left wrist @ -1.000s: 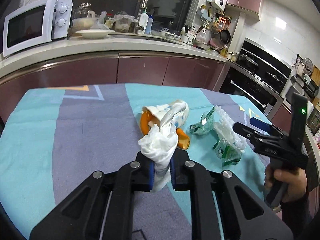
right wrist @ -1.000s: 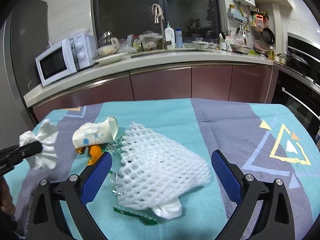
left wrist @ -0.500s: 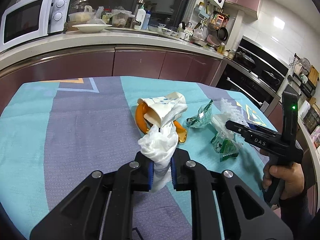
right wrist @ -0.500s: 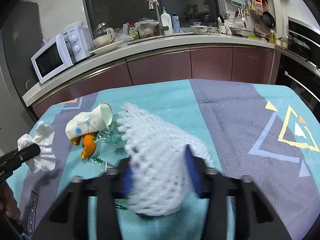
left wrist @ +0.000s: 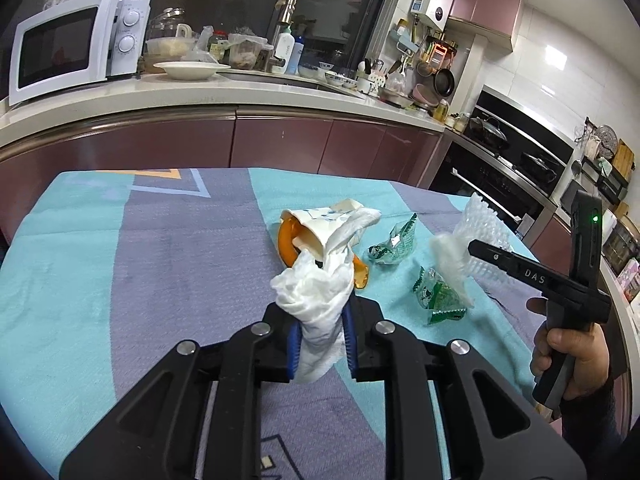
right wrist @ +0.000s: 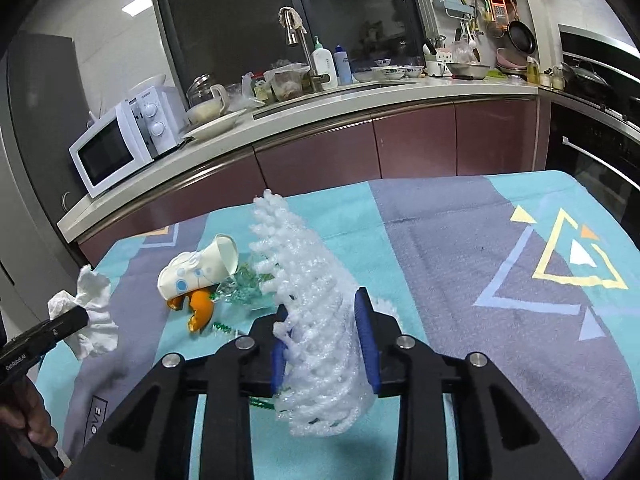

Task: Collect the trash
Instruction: 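Carry the tissue and foam net to the teal wastebasket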

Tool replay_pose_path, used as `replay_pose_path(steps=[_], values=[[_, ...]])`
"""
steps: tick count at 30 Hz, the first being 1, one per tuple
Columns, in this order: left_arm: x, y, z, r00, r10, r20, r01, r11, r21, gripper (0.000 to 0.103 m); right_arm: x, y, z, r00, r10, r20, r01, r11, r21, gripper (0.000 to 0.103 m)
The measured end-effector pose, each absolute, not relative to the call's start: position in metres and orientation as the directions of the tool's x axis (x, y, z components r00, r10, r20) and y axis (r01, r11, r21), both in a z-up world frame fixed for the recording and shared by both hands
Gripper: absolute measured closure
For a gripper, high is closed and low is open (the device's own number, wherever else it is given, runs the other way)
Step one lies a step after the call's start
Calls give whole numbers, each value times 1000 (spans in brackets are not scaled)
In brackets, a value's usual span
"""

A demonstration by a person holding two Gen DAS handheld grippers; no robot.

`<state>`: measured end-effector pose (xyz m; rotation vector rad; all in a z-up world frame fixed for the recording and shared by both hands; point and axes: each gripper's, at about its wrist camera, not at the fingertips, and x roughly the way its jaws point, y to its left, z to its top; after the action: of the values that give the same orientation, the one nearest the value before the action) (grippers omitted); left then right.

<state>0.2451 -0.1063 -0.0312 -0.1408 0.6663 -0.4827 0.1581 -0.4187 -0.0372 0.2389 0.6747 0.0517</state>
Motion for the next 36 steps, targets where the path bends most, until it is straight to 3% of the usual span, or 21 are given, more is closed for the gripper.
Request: replay_pose_path(steps=[1,6,16,36], values=[[244,-104,-30,682,-471,-560,381,882,-277,86,158,-418,-38,778,132,-615,25,970,240,88],[232,-90,-26,697,-456,-554,363,890,-276,86,152,-413,-33,783,148,-604,13,967,254,89],[203,-51,-7,756,-412,-510,306,910,-280,86,114,-374,24,847,227,-480,-128,964,231,90],[81,106,37,900,-66,-430,-19,982,-190,86,69,-219,53,726,569,-386,-503,822,266,90]])
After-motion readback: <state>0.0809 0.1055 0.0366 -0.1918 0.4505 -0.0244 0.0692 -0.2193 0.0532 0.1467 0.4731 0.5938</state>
